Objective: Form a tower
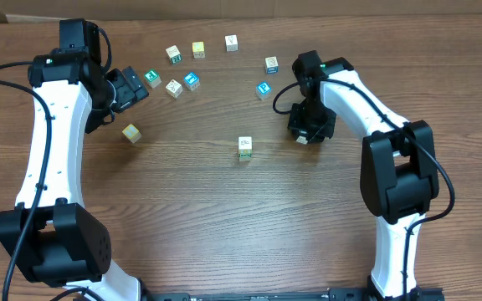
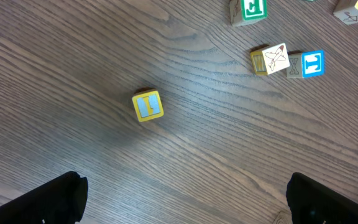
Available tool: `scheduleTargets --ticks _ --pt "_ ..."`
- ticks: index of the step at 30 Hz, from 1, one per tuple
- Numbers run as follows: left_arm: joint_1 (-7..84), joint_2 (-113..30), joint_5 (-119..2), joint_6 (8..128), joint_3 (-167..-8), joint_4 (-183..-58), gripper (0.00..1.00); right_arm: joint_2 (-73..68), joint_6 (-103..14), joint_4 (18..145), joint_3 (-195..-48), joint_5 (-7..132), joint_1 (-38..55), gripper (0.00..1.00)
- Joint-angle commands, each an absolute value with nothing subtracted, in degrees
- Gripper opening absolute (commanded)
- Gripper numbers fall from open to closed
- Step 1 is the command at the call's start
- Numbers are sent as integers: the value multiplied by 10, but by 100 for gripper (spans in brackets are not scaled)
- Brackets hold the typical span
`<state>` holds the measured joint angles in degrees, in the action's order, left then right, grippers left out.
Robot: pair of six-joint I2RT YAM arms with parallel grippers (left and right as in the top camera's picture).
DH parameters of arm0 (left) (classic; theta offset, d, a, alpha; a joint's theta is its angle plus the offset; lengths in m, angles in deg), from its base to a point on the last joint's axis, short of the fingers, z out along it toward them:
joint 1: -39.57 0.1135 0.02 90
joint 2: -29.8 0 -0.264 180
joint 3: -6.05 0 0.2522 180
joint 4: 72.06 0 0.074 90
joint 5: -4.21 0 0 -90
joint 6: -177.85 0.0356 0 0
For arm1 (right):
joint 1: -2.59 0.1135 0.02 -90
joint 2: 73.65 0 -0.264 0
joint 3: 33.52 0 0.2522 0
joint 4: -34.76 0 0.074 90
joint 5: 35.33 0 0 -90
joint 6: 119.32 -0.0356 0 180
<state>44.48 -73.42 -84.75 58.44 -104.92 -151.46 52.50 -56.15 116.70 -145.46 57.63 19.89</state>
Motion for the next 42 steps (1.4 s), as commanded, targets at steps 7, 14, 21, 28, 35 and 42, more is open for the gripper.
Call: scheduleTargets --ticks 7,14,21,28,35,42 --pt "444 -741 -851 596 -1049 -1516 100 516 -553 1163 -1451 582 215 34" --pt "444 -741 -851 596 -1049 -1516 100 513 -543 1160 -1474 585 215 54" --pt "444 -741 -851 596 -1049 -1516 100 509 -528 1270 -1663 595 214 73" --pt "444 -741 -851 596 -1049 -1516 100 509 -513 1351 -1750 595 256 74" --pt "444 -741 -851 596 -1049 -1516 100 509 -518 1335 -1744 595 306 100" --pt "444 -741 -851 596 -1049 -1516 100 509 -536 1344 -1742 597 341 100"
